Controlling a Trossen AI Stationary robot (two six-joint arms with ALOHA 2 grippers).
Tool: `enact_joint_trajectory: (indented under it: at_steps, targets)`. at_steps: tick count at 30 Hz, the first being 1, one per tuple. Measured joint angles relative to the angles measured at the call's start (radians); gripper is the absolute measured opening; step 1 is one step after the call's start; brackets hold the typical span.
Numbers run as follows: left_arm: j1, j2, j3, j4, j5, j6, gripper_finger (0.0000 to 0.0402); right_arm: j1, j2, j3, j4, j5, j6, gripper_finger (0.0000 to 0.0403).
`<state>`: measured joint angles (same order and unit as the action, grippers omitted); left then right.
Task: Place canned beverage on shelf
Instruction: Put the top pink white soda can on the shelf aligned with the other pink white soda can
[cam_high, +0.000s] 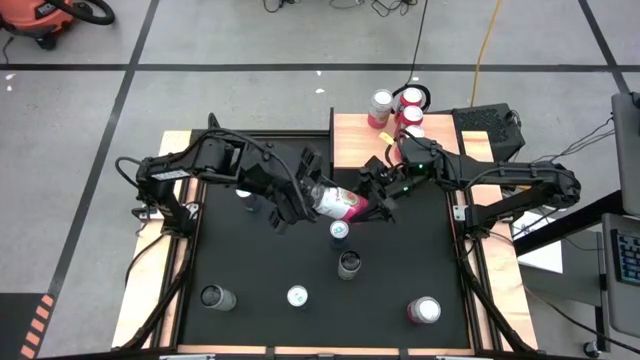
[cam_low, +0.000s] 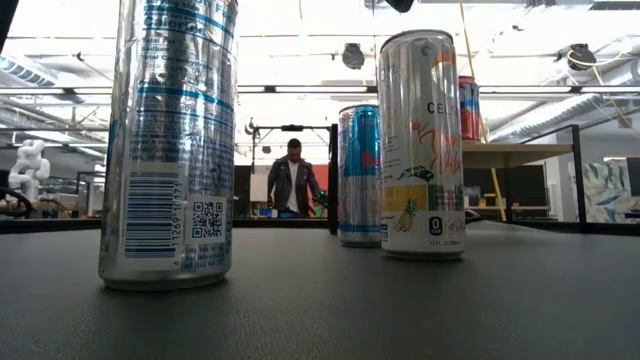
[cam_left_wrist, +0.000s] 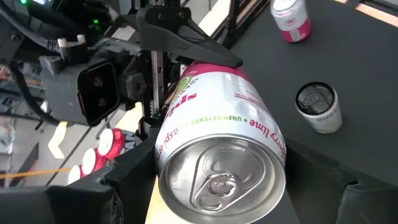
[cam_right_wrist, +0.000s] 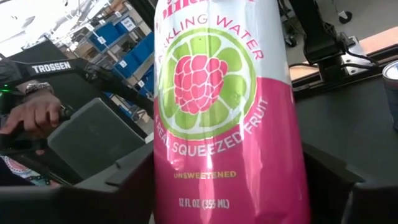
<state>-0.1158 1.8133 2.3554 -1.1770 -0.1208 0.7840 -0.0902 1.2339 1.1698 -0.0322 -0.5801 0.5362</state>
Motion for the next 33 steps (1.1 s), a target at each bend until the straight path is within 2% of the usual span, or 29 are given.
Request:
enact_joint_trajectory:
  at_steps: [3, 9, 15, 20, 24, 29, 33]
  targets:
    - [0.0, 0.0, 0.0, 0.015, -0.028, -0.045, 0.0305, -0.001, -0.011, 0.0, -0.001, -0.004, 0.007, 0.0282]
    - [-0.003, -0.011, 0.0, 0.044, -0.108, -0.131, 0.0364, -0.004, -0.044, 0.0, 0.001, 0.018, 0.002, 0.028]
    - [0.005, -0.02, 0.0, 0.079, -0.22, -0.397, 0.0388, -0.012, -0.097, 0.001, 0.013, 0.004, -0.007, 0.028]
    - [0.006, -0.04, 0.0, 0.104, -0.261, -0.75, 0.0388, -0.013, -0.142, 0.001, 0.008, 0.085, -0.036, 0.028]
    - [0.006, -0.048, 0.0, 0.103, -0.266, -0.963, 0.0389, -0.013, -0.176, 0.001, 0.006, 0.168, -0.072, 0.0279]
    - [0.005, -0.053, 0.0, 0.144, -0.264, -1.143, 0.0389, -0.013, -0.206, 0.001, 0.006, 0.282, -0.13, 0.0279]
    - [0.005, -0.053, 0.0, 0.252, -0.26, -1.229, 0.0389, -0.013, -0.221, 0.001, 0.006, 0.385, -0.177, 0.0279]
